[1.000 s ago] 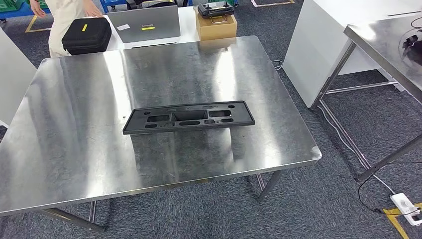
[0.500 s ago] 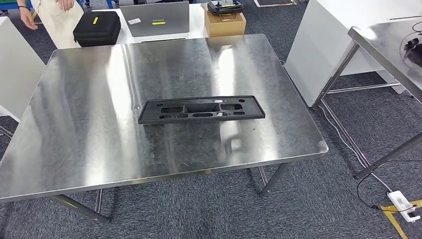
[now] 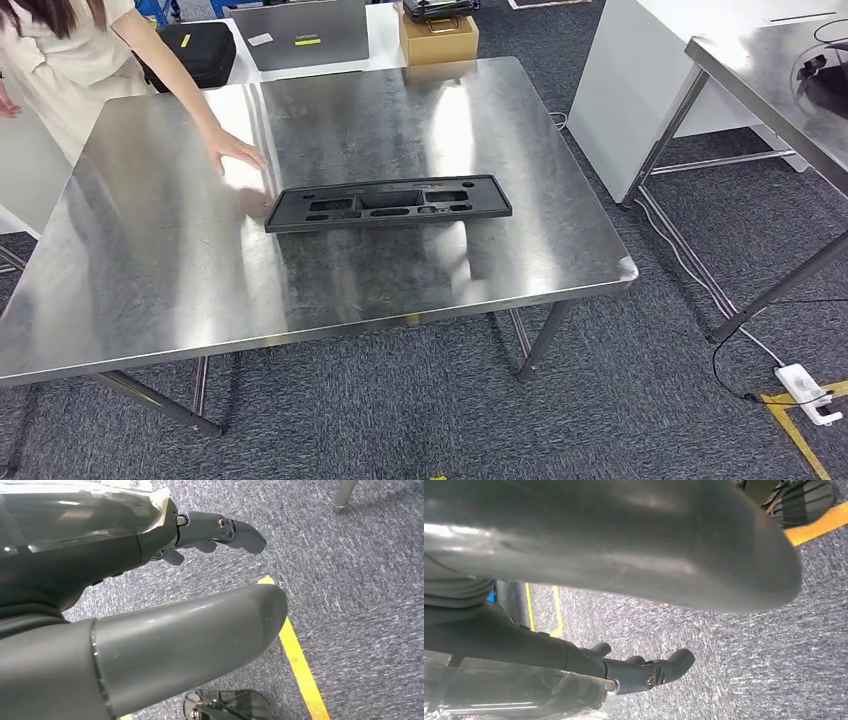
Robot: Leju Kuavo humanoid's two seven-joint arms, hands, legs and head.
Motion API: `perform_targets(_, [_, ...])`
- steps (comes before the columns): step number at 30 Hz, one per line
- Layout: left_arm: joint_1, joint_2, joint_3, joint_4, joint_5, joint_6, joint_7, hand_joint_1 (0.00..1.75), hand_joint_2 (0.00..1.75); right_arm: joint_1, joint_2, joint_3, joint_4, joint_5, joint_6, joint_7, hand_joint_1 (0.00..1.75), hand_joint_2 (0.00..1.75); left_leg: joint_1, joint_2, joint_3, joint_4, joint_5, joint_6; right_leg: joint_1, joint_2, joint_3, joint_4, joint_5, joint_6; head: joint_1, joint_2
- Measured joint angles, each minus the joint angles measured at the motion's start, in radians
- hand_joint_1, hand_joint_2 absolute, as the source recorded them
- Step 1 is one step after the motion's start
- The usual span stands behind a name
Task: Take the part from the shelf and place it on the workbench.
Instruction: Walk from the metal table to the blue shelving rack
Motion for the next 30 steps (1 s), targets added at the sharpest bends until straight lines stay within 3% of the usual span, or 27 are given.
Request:
perform_targets(2, [-0.003,0.000,0.000,0.000,0.000,0.000,0.000,0.00,0.00,-0.001,0.001,0.000,0.000,0.000,0.000,0.000,0.00,0.00,-0.002,-0.001,0.076,-0.126,0.036,0.009,0.004,0.000,-0.007,0.007,0.004,0.007,0.001,0.000])
perform_targets(3, [-0.005,0.001,0.000,0.000,0.000,0.000,0.000,0.00,0.00,-0.002,0.002,0.000,0.000,0.000,0.000,0.000,0.00,0.00,-0.005,-0.002,0.092,-0.157,0.043,0.016,0.006,0.000,-0.010,0.008,0.008,0.013,0.001,0.000])
perform_targets(7, [-0.007,0.002,0.000,0.000,-0.001,0.000,0.002,0.00,0.00,-0.003,0.003,0.000,0.000,-0.001,0.000,0.000,0.00,0.00,-0.011,0.000,0.083,-0.179,0.071,0.048,0.009,0.000,-0.026,0.009,0.017,0.040,0.004,0.000])
perform_targets(9, [-0.008,0.001,0.000,0.000,-0.001,0.000,0.002,0.00,0.00,-0.002,0.002,0.000,0.000,-0.001,0.000,0.000,0.00,0.00,-0.009,0.004,0.070,-0.190,0.094,0.063,0.009,0.002,-0.063,0.082,-0.033,0.036,0.008,0.000])
perform_targets(11, [-0.008,0.001,0.000,0.000,-0.001,0.000,0.002,0.00,0.00,-0.002,0.001,0.000,0.000,-0.001,0.000,0.000,0.00,0.00,-0.012,0.005,0.048,-0.190,0.109,0.069,0.006,0.004,-0.121,0.227,-0.111,0.030,0.011,0.000])
perform_targets(12, [-0.008,0.001,0.000,0.000,-0.001,0.000,0.003,0.00,0.00,-0.002,0.000,0.000,0.000,-0.001,0.000,0.000,0.00,0.00,-0.013,0.006,0.037,-0.189,0.117,0.069,0.006,0.004,-0.138,0.284,-0.137,0.033,0.011,0.000])
perform_targets(13, [-0.008,0.000,0.000,0.000,-0.002,0.000,0.003,0.00,0.00,-0.001,0.000,0.000,0.000,-0.002,0.000,0.000,0.00,0.00,-0.013,0.007,0.028,-0.188,0.124,0.067,0.005,0.004,-0.135,0.302,-0.147,0.039,0.011,0.000])
perform_targets(14, [-0.008,0.000,0.000,0.000,-0.002,0.000,0.004,0.00,0.00,0.000,0.000,0.000,0.000,-0.002,0.000,0.001,0.00,0.00,-0.013,0.007,0.019,-0.186,0.130,0.065,0.005,0.004,-0.108,0.275,-0.140,0.048,0.012,0.000])
perform_targets(16, [-0.008,0.000,0.000,0.000,-0.003,0.000,0.004,0.00,0.00,-0.001,-0.001,0.000,0.000,-0.002,-0.001,0.003,0.00,0.00,-0.013,0.006,0.004,-0.179,0.140,0.058,0.002,0.003,-0.003,0.121,-0.105,0.061,0.013,0.000])
perform_targets(18, [-0.008,0.001,0.000,0.000,-0.004,0.000,0.004,0.00,0.00,-0.003,-0.001,0.000,0.000,-0.002,-0.001,0.004,0.00,0.00,-0.017,0.006,-0.005,-0.171,0.147,0.047,0.006,0.004,0.063,0.004,-0.076,0.055,0.013,0.000])
perform_targets(20, [-0.008,0.001,0.000,0.000,-0.005,0.000,0.004,0.00,0.00,-0.003,-0.002,0.000,0.000,-0.002,-0.002,0.004,0.00,0.00,-0.019,0.006,-0.007,-0.170,0.153,0.036,0.014,0.005,0.063,-0.012,-0.062,0.037,0.013,0.000])
perform_targets(22, [-0.007,0.001,0.000,0.000,-0.005,0.000,0.004,0.00,0.00,-0.003,-0.002,0.000,0.000,-0.002,-0.002,0.004,0.00,0.00,-0.014,0.005,-0.012,-0.167,0.156,0.024,0.006,0.004,0.057,-0.011,-0.050,0.018,0.012,0.000])
perform_targets(23, [-0.006,0.001,0.000,0.000,-0.005,0.000,0.004,0.00,0.00,-0.003,-0.001,0.000,0.000,-0.002,-0.002,0.005,0.00,0.00,-0.012,0.004,-0.021,-0.151,0.139,0.019,0.002,0.003,0.052,-0.012,-0.042,0.008,0.012,0.000])
perform_targets(25, [-0.005,0.002,0.001,0.000,-0.005,0.000,0.004,0.00,0.00,-0.003,0.000,0.000,0.000,-0.002,-0.002,0.005,0.00,0.00,-0.008,0.001,-0.060,-0.055,0.058,0.009,-0.003,0.000,0.040,-0.012,-0.026,-0.006,0.008,0.000])
perform_targets(27, [-0.005,0.003,0.002,0.000,-0.005,0.001,0.004,0.00,0.00,-0.002,0.000,0.000,0.000,-0.002,-0.002,0.005,0.00,0.00,-0.006,0.000,-0.105,0.077,-0.024,0.000,-0.001,-0.001,0.025,-0.011,-0.012,-0.009,0.006,0.000])
perform_targets(28, [-0.005,0.003,0.002,0.000,-0.005,0.001,0.004,0.00,0.00,-0.001,0.000,0.000,0.000,-0.002,-0.002,0.006,0.00,0.00,-0.006,0.000,-0.111,0.114,-0.040,-0.002,0.000,-0.001,0.017,-0.009,-0.006,-0.008,0.006,0.000])
perform_targets(29, [-0.005,0.003,0.002,0.000,-0.006,0.001,0.004,0.00,0.00,0.000,0.000,0.000,0.000,-0.002,-0.002,0.007,0.00,0.00,-0.005,0.000,-0.098,0.114,-0.037,-0.002,0.000,-0.001,0.009,-0.007,-0.002,-0.005,0.006,0.000])
perform_targets(30, [-0.005,0.003,0.003,0.000,-0.006,0.001,0.004,0.00,0.00,0.001,0.000,0.000,0.000,-0.002,-0.002,0.008,0.00,0.00,-0.004,0.000,-0.065,0.076,-0.019,-0.001,0.000,-0.001,0.002,-0.004,0.002,-0.003,0.006,0.000])
